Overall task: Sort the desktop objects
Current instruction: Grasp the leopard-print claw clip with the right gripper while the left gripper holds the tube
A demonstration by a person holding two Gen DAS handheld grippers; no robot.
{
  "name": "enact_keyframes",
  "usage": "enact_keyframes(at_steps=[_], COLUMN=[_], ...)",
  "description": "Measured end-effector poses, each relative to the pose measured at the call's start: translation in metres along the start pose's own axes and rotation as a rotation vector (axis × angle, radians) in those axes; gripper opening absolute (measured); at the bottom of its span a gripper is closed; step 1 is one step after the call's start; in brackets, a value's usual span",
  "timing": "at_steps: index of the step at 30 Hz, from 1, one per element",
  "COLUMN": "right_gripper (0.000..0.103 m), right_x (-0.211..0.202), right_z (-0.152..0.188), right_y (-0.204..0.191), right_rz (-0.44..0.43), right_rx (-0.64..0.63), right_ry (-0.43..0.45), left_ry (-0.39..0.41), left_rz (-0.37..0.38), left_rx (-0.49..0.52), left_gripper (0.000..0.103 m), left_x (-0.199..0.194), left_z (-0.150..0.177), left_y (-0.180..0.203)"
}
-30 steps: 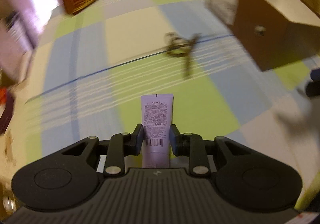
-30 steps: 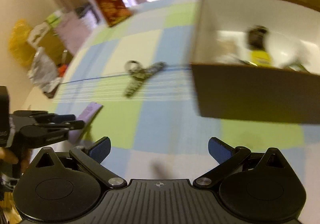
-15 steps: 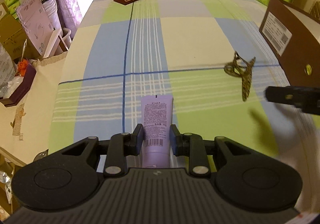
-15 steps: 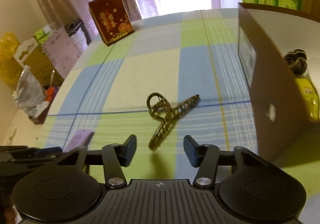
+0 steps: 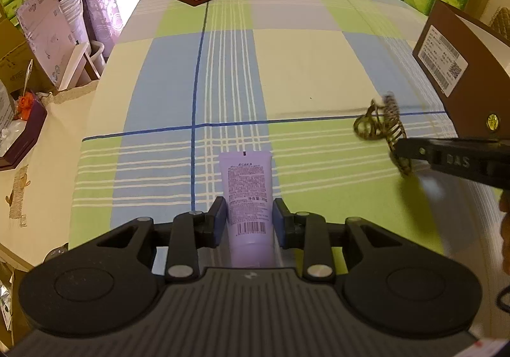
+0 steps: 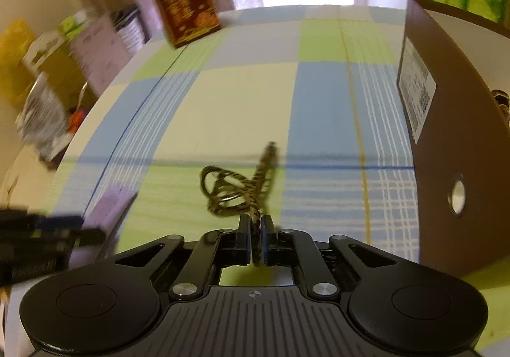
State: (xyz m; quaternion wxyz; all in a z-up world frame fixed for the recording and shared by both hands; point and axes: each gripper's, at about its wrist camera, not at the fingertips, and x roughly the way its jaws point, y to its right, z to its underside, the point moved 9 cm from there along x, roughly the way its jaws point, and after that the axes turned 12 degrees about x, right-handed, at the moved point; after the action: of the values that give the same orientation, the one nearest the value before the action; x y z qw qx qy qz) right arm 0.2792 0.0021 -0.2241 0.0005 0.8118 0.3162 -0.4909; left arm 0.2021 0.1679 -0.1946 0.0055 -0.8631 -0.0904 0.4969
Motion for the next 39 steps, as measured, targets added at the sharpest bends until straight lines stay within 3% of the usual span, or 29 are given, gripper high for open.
enact_keyframes(at_steps=[8,16,17,19,20,21,23,32,35,39], right_gripper=[0.002,0.003,0.007,0.038,0.066,0.069,0.069,0.068,0.040,0.037], right_x=[-0.044,-0.076,-0.078,-0.080,-0.082,-0.085,-0.085,-0.046,-0.035,-0.041], right_z=[0.049,0.084,0.085,0.082,0.079,0.074,0.064,0.046,0.048,0.054], right_y=[0.033,0.056,0.056,0.054,0.053,0.050,0.042,0.017,0.016,0.023], right_rz=[-0.020,-0.030,-0.032,-0.038,-0.040,-0.045,-0.060,-0.059,-0.043,-0.037], right_rx=[-0.060,-0.010,-0.006,-0.004,-0.005,-0.010,-0.036,-0.112,-0.143,-0.163], right_ry=[-0.081,-0.155,-0.157,-0.143,-0.121,-0.084,-0.052,-0.024,-0.040,-0.045], left_ry=[-0.005,-0.031,-0.034,-0.044,-0.054,-0.062,-0.066,-0.053,-0.045,-0.041], left_rz=[0.052,0.121,0.124,0.129,0.130,0.131,0.124,0.081,0.077,0.082], left_rx=[-0.004,0.001,0.008,0.013,0.006,-0.001,-0.002,-0.012,-0.012,-0.020], left_gripper=[0.026,0.026,0.026,0.026,0.028,0.030,0.036,0.035,0.035,0.035], left_x=[-0.015,-0.041,-0.044,-0.046,-0.046,-0.045,-0.044,-0.035,-0.035,-0.039], left_z=[0.019,0.047,0.050,0.053,0.054,0.055,0.056,0.052,0.049,0.051], left_y=[0.024,0.065,0.070,0.075,0.076,0.077,0.077,0.074,0.073,0.075])
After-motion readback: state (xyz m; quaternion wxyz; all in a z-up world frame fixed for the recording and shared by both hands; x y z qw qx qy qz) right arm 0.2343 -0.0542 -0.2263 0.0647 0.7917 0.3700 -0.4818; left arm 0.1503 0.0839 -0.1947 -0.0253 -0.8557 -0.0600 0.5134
